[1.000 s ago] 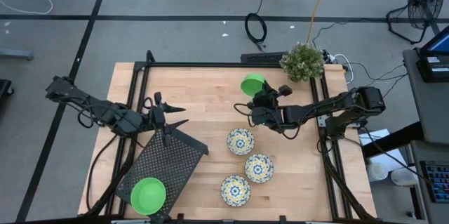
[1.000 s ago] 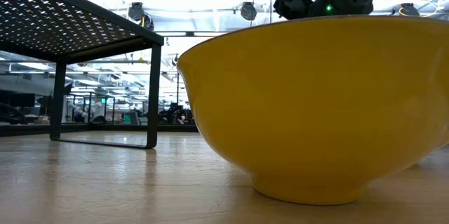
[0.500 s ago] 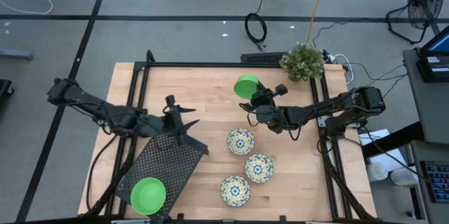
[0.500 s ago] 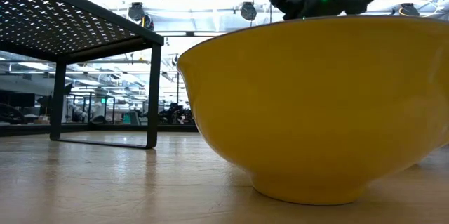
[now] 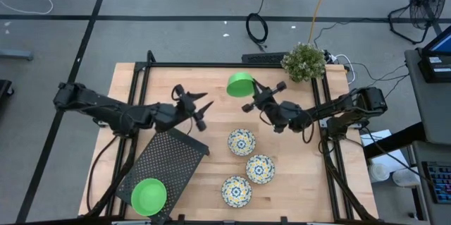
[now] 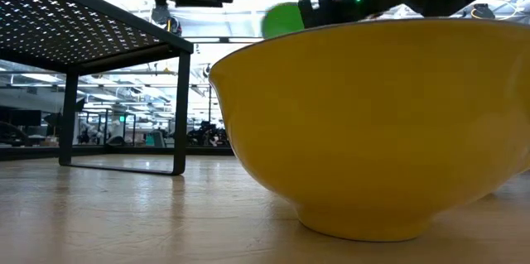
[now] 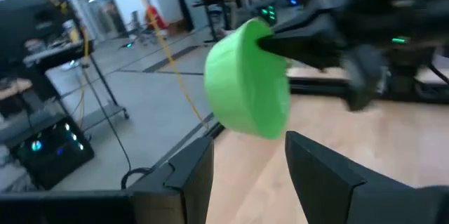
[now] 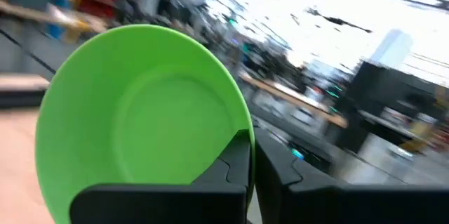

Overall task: Pick & Place Mini bowls
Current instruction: Stack the green bowl on the green bowls on the shelf

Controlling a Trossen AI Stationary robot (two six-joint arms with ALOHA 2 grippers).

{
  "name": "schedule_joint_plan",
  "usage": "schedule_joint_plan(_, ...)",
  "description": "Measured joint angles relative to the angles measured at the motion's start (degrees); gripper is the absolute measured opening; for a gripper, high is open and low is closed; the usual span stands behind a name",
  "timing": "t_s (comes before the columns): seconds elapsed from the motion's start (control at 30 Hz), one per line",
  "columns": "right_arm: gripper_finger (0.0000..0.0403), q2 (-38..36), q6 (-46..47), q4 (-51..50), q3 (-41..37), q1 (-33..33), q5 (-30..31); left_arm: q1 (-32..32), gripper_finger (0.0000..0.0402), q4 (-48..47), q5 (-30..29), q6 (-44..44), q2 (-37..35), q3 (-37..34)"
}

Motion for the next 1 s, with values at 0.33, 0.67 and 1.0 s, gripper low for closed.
schedule_joint_plan(0.33,0.0,0.0,1.07,4.91,-0.02,-0.57,-7.0,4.62,0.0182,11.82,4.62,-5.8,7.77,0.02)
schedule_joint_plan(0.67,0.0,0.59,1.65,5.34,-0.04,-0.85,-8.7,5.27,0.0182,23.64,8.9,-2.0,12.37,0.03)
schedule_joint_plan(1.0,0.0,0.59,2.16,5.23,-0.07,-0.35,-10.42,7.18,0.0182,24.88,5.95,-2.75,12.76,0.2)
